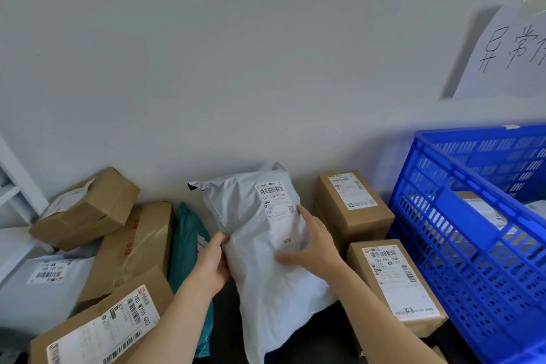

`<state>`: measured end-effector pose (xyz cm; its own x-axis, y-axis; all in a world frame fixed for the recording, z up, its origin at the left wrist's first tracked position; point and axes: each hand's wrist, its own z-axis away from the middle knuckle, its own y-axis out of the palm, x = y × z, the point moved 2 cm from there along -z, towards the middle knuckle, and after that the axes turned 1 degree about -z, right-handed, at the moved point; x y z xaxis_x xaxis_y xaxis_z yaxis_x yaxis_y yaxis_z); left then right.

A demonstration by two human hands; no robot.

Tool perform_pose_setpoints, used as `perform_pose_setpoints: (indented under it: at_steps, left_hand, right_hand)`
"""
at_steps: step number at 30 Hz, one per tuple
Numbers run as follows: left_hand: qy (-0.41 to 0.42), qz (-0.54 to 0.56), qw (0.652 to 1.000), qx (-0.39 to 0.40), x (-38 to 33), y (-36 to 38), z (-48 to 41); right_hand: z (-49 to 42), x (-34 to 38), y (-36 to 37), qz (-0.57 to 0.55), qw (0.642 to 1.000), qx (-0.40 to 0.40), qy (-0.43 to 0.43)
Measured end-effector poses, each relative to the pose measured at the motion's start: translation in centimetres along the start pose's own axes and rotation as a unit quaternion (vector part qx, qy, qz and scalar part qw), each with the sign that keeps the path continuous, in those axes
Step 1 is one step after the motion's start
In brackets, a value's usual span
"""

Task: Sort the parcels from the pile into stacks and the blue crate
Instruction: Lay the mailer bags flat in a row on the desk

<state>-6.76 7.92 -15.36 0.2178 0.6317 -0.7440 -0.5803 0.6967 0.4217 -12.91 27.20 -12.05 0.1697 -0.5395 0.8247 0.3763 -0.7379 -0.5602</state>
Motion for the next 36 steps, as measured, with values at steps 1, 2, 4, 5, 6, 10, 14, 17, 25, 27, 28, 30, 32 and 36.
perform_pose_setpoints:
  at_steps: [1,2,4,5,6,10,14,17,25,27,28,30,32,36]
  left_hand:
    - [0.001,-0.011,1.000,-0.006,-0.1,0.0,0.0]
    - [-0.002,-0.018,1.000,-0.009,-0.1,0.0,-0.1]
    - [0.001,-0.045,0.999,-0.017,-0.2,-0.3,-0.3]
    - [0.003,-0.079,0.997,-0.023,0.1,-0.5,-0.7]
    - [0.008,-0.128,0.991,-0.028,0.6,-0.8,-1.3]
    - [0.046,-0.323,0.944,-0.046,2.9,-1.5,-2.8]
    - [0.020,-0.308,0.951,-0.008,4.3,-0.9,-2.9]
    - [0.032,-0.324,0.945,-0.005,4.5,-1.2,-3.9]
    - [0.130,-0.421,0.897,-0.040,4.9,0.0,-7.0]
    - [0.155,-0.452,0.875,-0.081,4.5,-0.2,-7.2]
    - [0.165,-0.468,0.863,-0.097,4.6,-0.5,-7.5]
    - [0.188,-0.487,0.847,-0.103,4.5,-0.6,-7.4]
    - [0.212,-0.507,0.829,-0.105,4.6,-0.7,-7.5]
    - [0.215,-0.584,0.776,-0.105,4.6,-0.6,-7.3]
  right_hand:
    - [0.0,-0.4,0.3,-0.006,1.000,0.014,0.019]
    - [-0.1,-0.9,0.5,-0.030,0.999,0.029,0.034]
    - [0.1,-1.7,0.6,-0.089,0.993,0.060,0.048]
    - [0.2,-2.2,0.8,-0.105,0.990,0.076,0.058]
    - [0.2,-2.7,1.1,-0.107,0.988,0.089,0.069]
    - [0.3,-4.8,3.0,0.026,0.987,0.117,0.112]
    - [0.4,-6.6,3.5,0.108,0.974,0.106,0.171]
    - [0.3,-7.4,4.1,0.092,0.971,0.131,0.177]
    - [-1.5,-7.4,4.0,0.068,0.979,0.059,0.185]
    - [-2.1,-6.9,4.1,0.084,0.979,0.059,0.175]
    - [-2.4,-6.9,4.4,0.091,0.979,0.062,0.174]
    - [-2.8,-6.4,5.0,0.086,0.979,0.062,0.175]
    - [-3.0,-6.1,5.7,0.079,0.979,0.059,0.175]
    - [-3.3,-5.6,6.4,0.094,0.979,0.048,0.173]
